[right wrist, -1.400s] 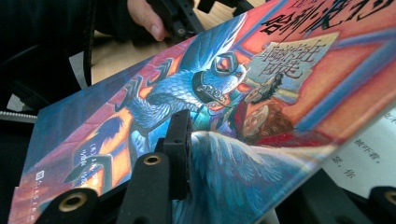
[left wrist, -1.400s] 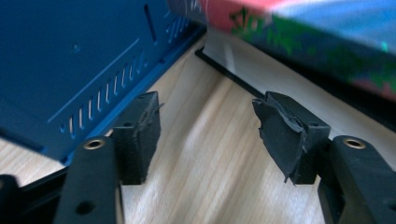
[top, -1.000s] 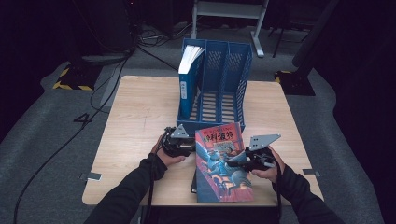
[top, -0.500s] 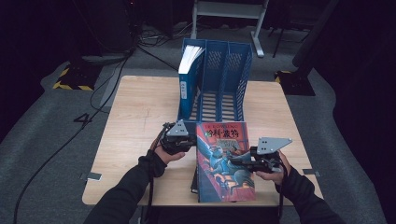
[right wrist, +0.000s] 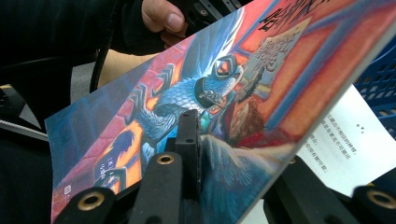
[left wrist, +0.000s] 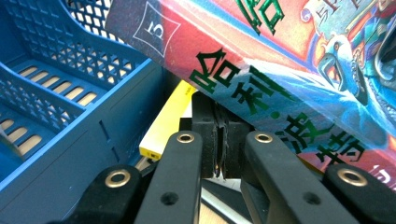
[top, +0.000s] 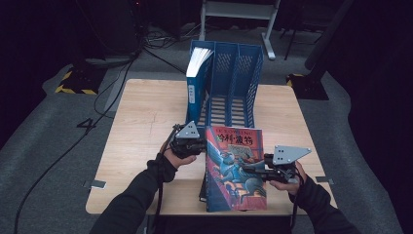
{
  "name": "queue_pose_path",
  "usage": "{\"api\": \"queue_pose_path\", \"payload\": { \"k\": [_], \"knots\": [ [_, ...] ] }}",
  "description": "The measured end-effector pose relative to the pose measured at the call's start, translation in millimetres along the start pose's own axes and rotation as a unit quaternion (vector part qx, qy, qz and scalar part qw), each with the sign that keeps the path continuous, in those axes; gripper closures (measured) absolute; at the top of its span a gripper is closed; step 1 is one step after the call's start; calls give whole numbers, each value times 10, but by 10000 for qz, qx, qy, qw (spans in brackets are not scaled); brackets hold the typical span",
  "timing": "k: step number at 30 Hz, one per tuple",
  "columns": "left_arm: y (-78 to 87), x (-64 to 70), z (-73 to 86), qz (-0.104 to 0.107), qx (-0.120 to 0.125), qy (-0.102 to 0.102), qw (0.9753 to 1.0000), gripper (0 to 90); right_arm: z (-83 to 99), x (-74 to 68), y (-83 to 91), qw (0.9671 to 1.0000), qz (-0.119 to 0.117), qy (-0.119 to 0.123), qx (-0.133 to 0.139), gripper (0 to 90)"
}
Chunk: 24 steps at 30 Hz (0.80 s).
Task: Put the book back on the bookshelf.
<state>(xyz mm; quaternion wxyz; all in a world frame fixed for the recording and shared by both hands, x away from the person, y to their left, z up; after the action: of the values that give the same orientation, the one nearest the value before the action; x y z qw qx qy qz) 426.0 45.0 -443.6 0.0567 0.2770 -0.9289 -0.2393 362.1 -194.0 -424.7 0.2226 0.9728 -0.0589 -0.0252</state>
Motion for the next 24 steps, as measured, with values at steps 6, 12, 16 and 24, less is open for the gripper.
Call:
{"api": "queue_pose_path", "payload": {
  "k": [6, 12, 16, 24],
  "knots": [
    [18, 35, -131, -27, 85, -186, 9998, 878, -13, -49, 64, 9998, 141, 108, 44, 751],
    [89, 38, -293, -13, 345, -226, 9991, 895, -59, -94, 126, 9992, 239, 275, 146, 769],
    [118, 52, -436, 53, 569, -260, 9980, 896, -91, -83, 173, 9987, 333, 297, 233, 789],
    [124, 55, -693, 54, 786, -367, 9962, 899, -140, 7, 254, 9972, 588, 294, 361, 819]
  ]
}}
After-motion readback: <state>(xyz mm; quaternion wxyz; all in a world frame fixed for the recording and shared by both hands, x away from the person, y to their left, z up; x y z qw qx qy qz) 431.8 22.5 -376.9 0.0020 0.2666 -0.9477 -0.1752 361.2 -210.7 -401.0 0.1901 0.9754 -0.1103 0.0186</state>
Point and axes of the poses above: each handheld gripper's, and its own axes: y roughly backward along the jaws, z roughly out of its underside, x roughly to its right, the point moved 5 cm from there along -y, roughly forward along the jaws, and after that the axes turned 10 degrees about -z, right-handed, at the moved point
